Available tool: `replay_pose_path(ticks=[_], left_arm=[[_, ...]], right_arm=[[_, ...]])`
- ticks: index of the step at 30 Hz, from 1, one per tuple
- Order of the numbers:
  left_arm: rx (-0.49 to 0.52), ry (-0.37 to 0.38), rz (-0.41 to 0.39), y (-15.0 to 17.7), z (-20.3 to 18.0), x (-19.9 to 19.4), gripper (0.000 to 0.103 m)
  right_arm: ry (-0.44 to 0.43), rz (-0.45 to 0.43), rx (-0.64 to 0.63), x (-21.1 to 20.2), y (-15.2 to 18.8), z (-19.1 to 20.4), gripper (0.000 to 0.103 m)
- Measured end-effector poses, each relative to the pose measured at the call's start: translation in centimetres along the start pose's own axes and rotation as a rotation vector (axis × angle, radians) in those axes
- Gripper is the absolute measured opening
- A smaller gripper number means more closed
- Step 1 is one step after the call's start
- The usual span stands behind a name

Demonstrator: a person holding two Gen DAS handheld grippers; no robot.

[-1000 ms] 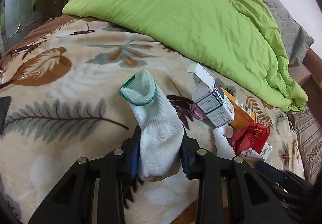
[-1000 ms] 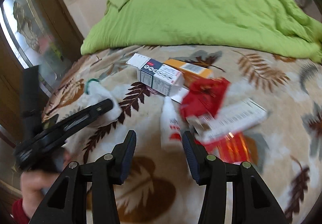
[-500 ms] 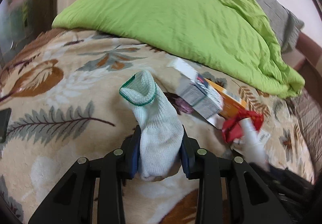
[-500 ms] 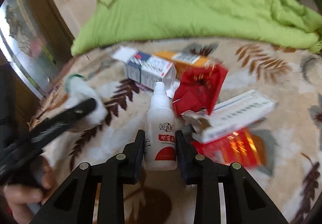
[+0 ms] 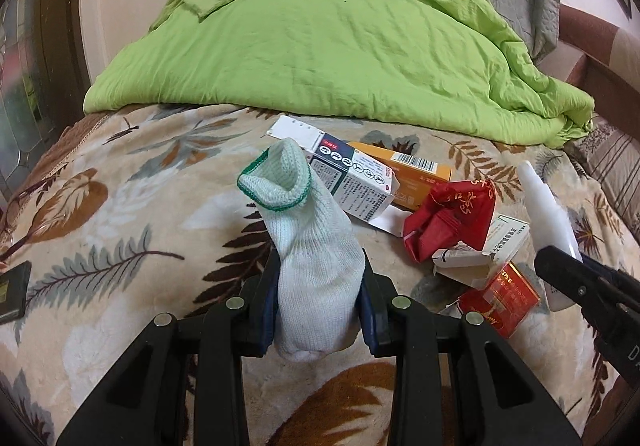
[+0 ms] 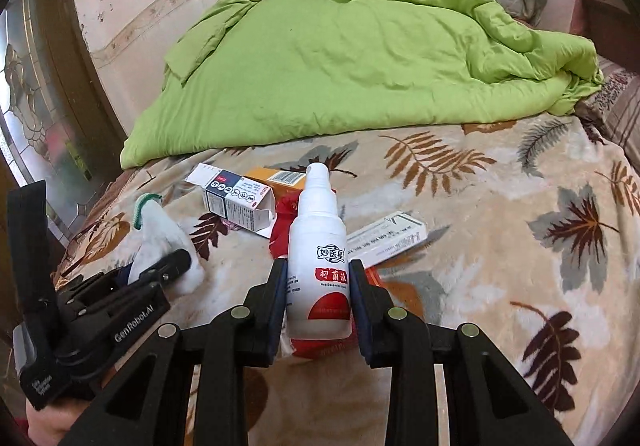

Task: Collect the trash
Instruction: 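Lift the sock with the left tool while the right tool lifts the spray bottle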

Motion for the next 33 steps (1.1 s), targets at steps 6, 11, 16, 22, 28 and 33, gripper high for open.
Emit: replay_pose_path(ticks=[6, 11, 16, 22, 28, 33], left_arm=[[0.033, -0.012, -0.005, 0.0, -0.9, 0.1, 0.032], [0.054, -0.034, -0.024, 0.0, -1.2, -0.3, 0.032], [0.056, -0.039, -0.032, 0.0, -1.1, -0.6, 0.032], [0.058, -0.041, -0.035, -0.1, -1.1, -0.7, 0.032], [0.065, -0.049, -0.039, -0.2, -1.2, -0.8, 0.032], [0.072, -0.055, -0.04, -0.2, -1.2, -0.9, 0.032]], right_arm=[[-0.017, -0.004, -0.001, 0.0, -0.2, -0.2, 0.032], [-0.023, 0.0, 0.008, 0.1, -0.2, -0.3, 0.032], [-0.021, -0.001, -0.003, 0.1, 0.0, 0.0, 0.032], [-0.015, -0.003, 0.001, 0.0, -0.1, -0.2, 0.032], [-0.016, -0.004, 0.0, 0.1, -0.1, -0.2, 0.032], [-0.018, -0.002, 0.004, 0.1, -0.2, -0.2, 0.032]])
Point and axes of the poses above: each gripper's, at about its wrist camera, not at the fingertips, and x roughly the way its jaws point, z to its left, y to its underside, the point moved 2 cm from there along x, roughly the way its jaws point, and after that the axes turned 7 degrees about x, right-handed, at the moved point
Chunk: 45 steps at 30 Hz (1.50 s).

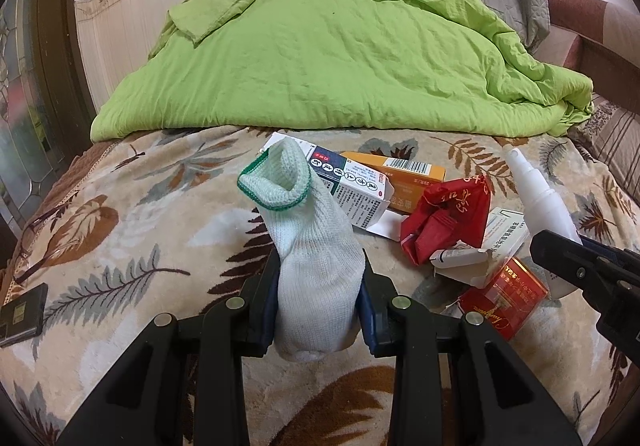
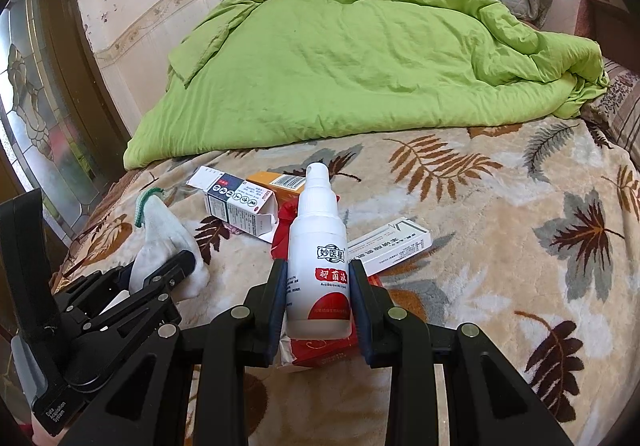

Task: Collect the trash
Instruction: 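Lift the sock with the left tool while the right tool lifts the spray bottle, then carry the sock and spray bottle with both tools toward the red wastebasket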

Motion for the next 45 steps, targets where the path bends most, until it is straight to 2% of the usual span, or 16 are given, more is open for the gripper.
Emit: replay_pose_path(ticks=[36, 45], left_arm=[[0.012, -0.01, -0.014, -0.1, -0.08, -0.05, 0.032], [0.008, 0.008, -0.013, -0.2, -0.34, -0.37, 0.032]], right_arm=[[0.006, -0.003, 0.009, -0.07, -0.04, -0.16, 0.032], [0.01, -0.004, 0.012, -0.17, -0.04, -0.22, 0.032]])
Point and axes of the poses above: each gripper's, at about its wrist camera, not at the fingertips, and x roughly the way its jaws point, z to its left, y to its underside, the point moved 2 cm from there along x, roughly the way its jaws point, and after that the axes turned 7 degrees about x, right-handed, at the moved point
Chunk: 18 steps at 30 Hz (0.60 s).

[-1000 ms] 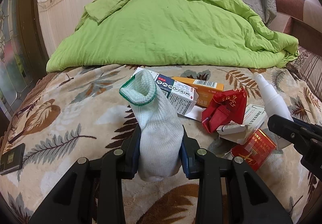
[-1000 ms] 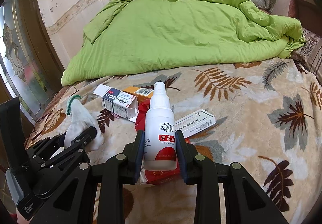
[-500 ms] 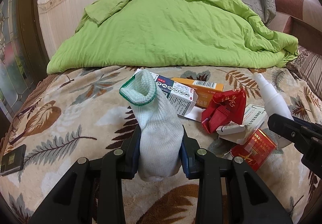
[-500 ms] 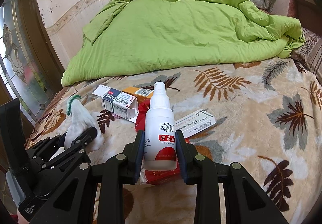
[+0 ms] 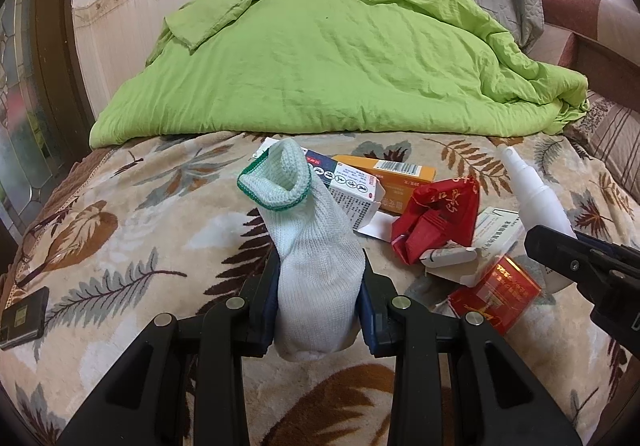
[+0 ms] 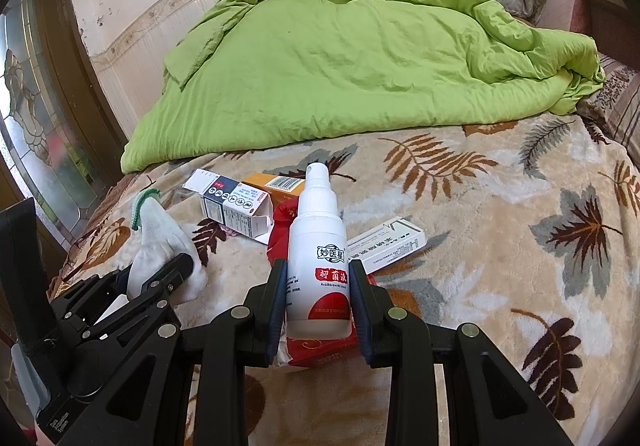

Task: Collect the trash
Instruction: 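Carry the sock and spray bottle with both tools toward the red wastebasket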

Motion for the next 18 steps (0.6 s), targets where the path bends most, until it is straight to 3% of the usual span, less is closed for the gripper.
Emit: replay_pose_path(ticks=[18], left_arm=[[0.02, 0.092, -0.059, 2.4, -2.4, -6.8, 0.032]], right_arm=[[0.008, -0.023, 0.058, -5.7, 3.0, -0.9, 0.032]])
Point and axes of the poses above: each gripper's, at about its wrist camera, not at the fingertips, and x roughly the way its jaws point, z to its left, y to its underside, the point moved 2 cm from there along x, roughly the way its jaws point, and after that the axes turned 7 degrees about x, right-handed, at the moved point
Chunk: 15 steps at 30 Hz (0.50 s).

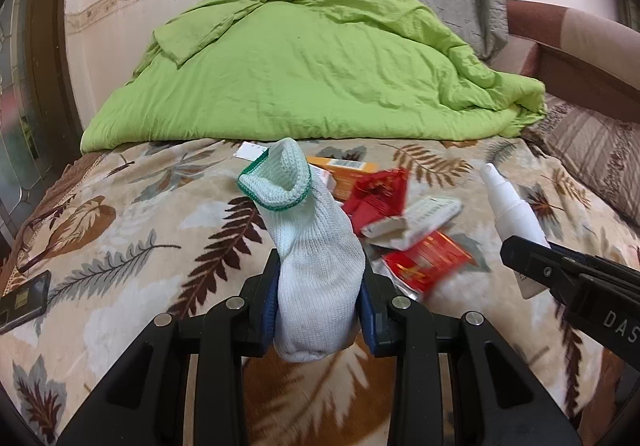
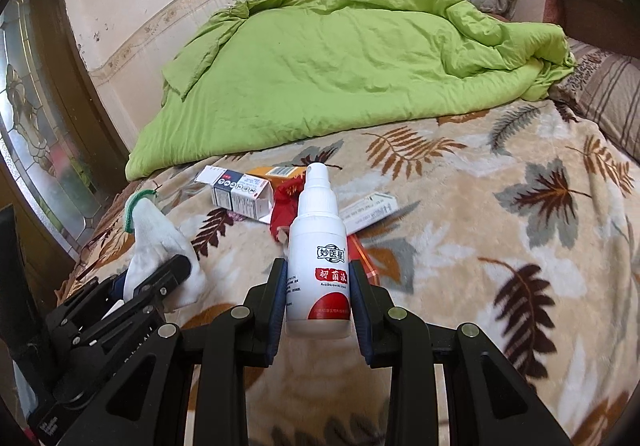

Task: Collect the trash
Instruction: 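Carry the sock and spray bottle with both tools toward the red wastebasket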

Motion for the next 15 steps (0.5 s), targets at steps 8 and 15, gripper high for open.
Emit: replay_pose_path(ticks=[8, 15], left_arm=[[0.033, 0.062, 0.014, 2.0, -3.1, -3.8, 0.032], [0.08, 0.106, 0.017, 2.9, -6.0, -6.6, 0.032]], right_arm=[[-0.019, -0.01, 0.024, -3.9, 1.6, -1.3, 0.032], [-0.039, -0.03, 0.015, -8.4, 2.4, -2.3, 0.032]])
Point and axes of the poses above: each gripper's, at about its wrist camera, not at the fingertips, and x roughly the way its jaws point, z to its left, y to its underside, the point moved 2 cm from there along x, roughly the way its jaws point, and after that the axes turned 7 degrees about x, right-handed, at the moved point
